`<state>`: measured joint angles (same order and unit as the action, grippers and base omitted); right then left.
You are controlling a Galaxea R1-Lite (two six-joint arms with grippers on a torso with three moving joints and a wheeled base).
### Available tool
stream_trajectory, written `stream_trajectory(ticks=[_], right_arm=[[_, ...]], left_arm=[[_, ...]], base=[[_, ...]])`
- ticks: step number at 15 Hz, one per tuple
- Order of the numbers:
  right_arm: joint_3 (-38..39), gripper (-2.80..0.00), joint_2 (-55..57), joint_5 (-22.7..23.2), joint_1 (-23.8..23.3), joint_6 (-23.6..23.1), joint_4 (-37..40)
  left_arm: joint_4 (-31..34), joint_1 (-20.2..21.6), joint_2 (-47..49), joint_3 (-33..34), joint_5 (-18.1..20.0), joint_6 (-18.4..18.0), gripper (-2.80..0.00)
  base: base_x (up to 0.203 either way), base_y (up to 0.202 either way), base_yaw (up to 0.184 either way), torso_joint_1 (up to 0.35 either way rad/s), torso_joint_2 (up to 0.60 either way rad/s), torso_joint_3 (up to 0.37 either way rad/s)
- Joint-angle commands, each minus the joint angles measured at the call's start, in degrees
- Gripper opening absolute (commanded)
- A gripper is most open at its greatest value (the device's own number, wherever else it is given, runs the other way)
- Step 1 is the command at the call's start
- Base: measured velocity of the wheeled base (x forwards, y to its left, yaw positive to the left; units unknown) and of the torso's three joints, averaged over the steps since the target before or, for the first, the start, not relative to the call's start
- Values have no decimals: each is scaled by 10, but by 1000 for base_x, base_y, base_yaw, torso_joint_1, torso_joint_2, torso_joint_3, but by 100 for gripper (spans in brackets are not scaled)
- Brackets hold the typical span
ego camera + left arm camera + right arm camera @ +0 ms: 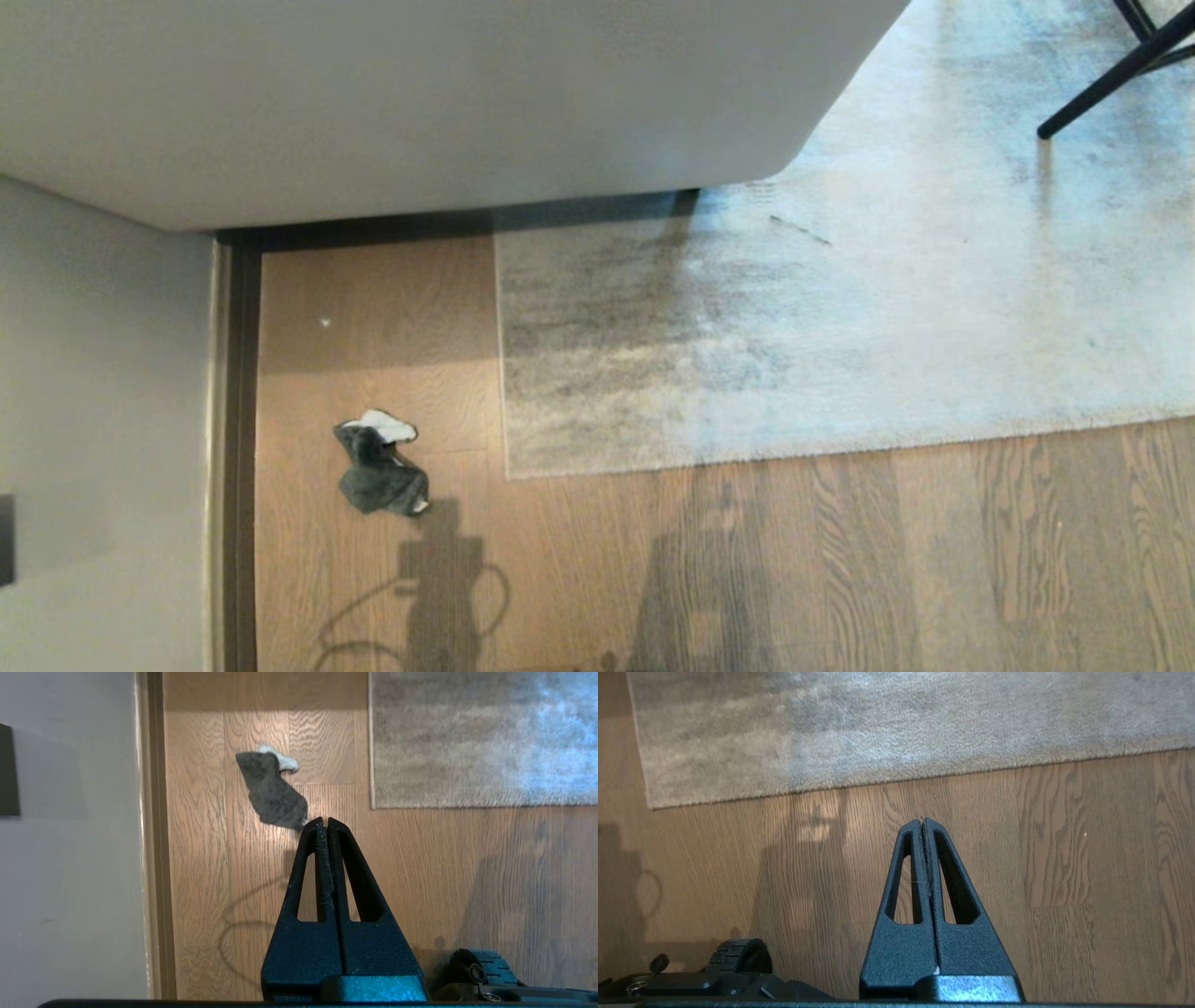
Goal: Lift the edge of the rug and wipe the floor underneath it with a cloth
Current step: Pick up the rag
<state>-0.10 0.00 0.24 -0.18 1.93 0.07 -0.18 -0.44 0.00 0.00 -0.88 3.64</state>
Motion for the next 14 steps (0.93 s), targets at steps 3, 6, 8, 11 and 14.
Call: stream_trajectory(ticks=[3,6,8,11,14], right_arm=[[0,-280,0,0,0,0,0],[0,-280,1,0,0,0,0],[0,-280,1,0,0,0,0],[0,-280,0,0,0,0,0],[0,-280,1,0,0,0,0]], left_arm=[[0,0,0,0,0,1,-280],[0,0,0,0,-1,1,-280],[0,0,0,0,-1,1,-280],[0,0,0,0,-1,1,-280],[0,0,0,0,-1,1,-280]], base=[[0,0,0,5,2,-195],[0,0,0,0,2,-122],[0,0,0,1,-1,-18],[0,0,0,1,1,-26],[0,0,0,-1,0,-160]])
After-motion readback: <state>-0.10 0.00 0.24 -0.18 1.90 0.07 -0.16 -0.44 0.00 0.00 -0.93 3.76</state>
